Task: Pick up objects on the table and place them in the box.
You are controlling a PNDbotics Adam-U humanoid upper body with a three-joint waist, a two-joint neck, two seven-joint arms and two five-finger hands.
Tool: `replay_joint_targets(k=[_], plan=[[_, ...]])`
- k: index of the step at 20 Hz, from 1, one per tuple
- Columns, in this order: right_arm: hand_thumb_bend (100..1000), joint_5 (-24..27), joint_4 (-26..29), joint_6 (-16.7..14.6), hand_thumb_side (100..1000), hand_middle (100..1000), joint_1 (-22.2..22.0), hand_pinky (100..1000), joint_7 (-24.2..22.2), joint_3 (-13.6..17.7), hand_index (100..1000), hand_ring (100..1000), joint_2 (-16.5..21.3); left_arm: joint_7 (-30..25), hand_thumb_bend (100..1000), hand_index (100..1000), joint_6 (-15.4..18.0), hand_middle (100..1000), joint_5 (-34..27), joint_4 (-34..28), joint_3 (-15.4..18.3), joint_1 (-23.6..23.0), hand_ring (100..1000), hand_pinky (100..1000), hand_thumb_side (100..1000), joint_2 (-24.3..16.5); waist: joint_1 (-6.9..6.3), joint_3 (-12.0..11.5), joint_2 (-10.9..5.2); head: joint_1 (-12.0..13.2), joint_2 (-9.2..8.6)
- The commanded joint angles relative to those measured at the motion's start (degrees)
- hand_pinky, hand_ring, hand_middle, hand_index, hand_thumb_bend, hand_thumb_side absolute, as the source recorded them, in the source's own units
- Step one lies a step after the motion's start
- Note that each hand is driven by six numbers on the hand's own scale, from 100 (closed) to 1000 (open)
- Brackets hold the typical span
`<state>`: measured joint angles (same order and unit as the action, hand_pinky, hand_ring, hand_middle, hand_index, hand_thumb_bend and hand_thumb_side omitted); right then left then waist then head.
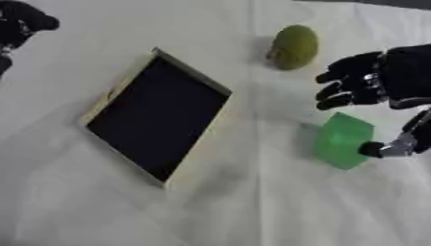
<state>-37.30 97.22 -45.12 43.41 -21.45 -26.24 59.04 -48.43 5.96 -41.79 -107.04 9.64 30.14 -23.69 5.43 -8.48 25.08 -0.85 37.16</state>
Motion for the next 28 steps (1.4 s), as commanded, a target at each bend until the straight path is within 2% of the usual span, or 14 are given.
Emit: replay_joint_targets(k=[1,5,9,10,13,16,21,28], plan=[[291,1.37,1.11,-6.84,668,870,0.44,963,-7.02,1.49,968,983,1.96,0.03,100,849,-0.85,838,-0.15,-0.74,0.18,0.22,804,890,672,-1.20,-0.08,0.17,-1.25,0.29,-0.63],[189,5.17,2.67,-6.84,577,859,-1.59,965,-5.60,4.48,969,987,3.66,0.09,100,849,-1.26,838,-0.15,-0.92,0.28,0.17,803,890,672,-1.23,-0.03,0.33,-1.21,0.51,-0.60],[165,10.69,4.59,-6.84,542,855,-4.44,966,-5.04,8.17,974,991,5.62,0.18,100,850,-1.45,839,-0.16,-0.95,0.35,0.07,803,891,672,-1.26,0.01,0.54,-1.26,0.55,-0.60],[172,11.59,5.01,-6.84,548,857,-4.92,966,-5.33,8.61,974,991,5.95,0.18,100,850,-1.55,839,-0.16,-0.99,0.33,0.05,804,891,672,-1.21,0.02,0.61,-1.33,0.52,-0.61],[228,12.39,5.94,-6.84,647,878,-5.41,968,-6.53,9.26,980,997,6.63,0.19,100,850,-1.78,840,-0.08,-1.12,0.26,0.08,804,890,672,-1.06,0.00,0.66,-1.47,0.50,-0.78],[277,11.06,6.23,-6.84,678,890,-5.24,968,-7.12,9.20,982,1000,7.20,0.19,100,850,-1.76,840,-0.09,-1.09,0.28,0.01,804,891,672,-1.12,-0.01,0.60,-1.53,0.46,-0.82],[454,6.25,7.44,-6.84,737,912,-5.44,968,-6.22,8.02,988,1000,8.23,0.00,100,850,-1.89,841,0.01,-1.02,0.22,0.00,805,891,672,-1.27,0.25,0.58,-1.52,0.51,-0.59],[444,-2.99,7.78,-6.84,751,925,-5.55,966,-0.48,5.81,993,1000,8.48,-0.20,100,850,-2.04,842,-0.04,-1.00,0.08,0.13,806,891,672,-1.24,0.35,0.24,-1.51,0.38,-0.75]])
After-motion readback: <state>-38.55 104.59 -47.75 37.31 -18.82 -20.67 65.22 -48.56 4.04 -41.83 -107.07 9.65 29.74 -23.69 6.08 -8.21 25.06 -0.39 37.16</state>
